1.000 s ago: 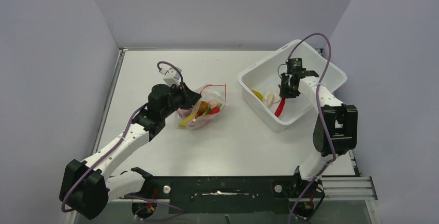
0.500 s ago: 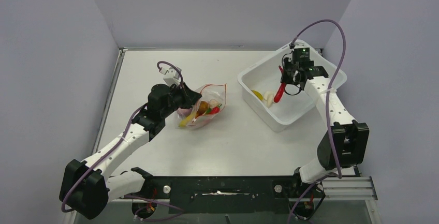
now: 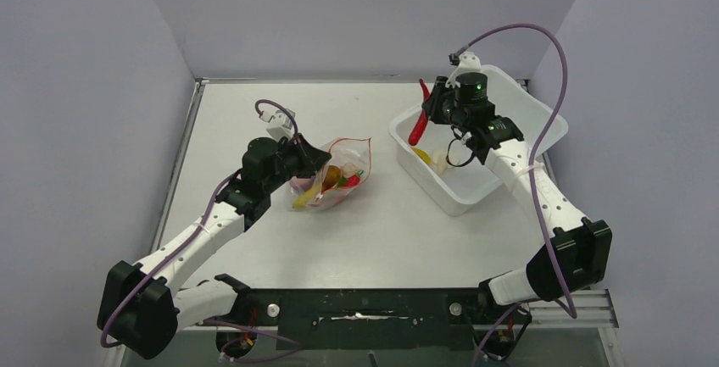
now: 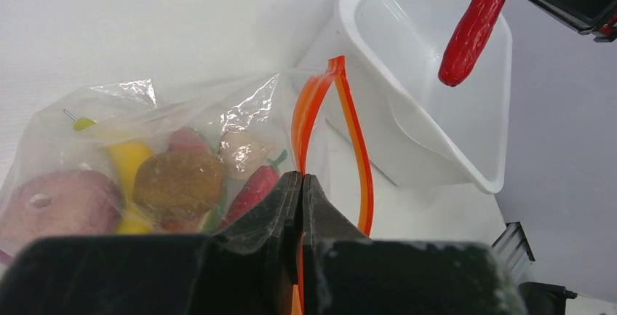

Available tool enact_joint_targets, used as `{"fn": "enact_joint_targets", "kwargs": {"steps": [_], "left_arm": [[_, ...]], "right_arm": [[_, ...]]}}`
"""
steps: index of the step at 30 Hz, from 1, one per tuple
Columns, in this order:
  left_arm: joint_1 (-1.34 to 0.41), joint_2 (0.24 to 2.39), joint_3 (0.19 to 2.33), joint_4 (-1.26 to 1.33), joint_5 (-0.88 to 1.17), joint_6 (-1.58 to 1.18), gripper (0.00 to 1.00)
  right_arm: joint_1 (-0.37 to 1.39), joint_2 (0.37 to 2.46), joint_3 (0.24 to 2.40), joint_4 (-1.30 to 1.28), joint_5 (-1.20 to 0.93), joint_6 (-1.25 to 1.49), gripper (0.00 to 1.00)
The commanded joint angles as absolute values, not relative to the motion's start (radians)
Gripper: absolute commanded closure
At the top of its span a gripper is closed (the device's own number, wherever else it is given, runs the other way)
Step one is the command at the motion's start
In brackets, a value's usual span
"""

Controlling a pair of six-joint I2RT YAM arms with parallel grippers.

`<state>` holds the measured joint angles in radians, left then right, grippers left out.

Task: Place the food in the zip-top bag and seal the zipper
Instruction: Place the fake vegetable in the zipper food storage bag.

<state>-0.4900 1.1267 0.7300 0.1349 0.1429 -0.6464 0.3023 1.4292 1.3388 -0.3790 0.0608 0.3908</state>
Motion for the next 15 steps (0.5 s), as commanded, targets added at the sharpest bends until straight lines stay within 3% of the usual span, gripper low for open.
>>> {"fn": "enact_joint_targets", "kwargs": {"steps": [1,15], "left_arm": [[-0.488,1.126,0.749,0.216,0.153,-0.685,1.00],[-0.488,1.135,0.753,0.269,0.151,-0.736,1.00]], "right_arm": [[0.340,1.396,1.321,-0.182,0.014,0.477,0.83],[0.493,1.390,1.212,0.055,-0.021,0.517,0.84]]}}
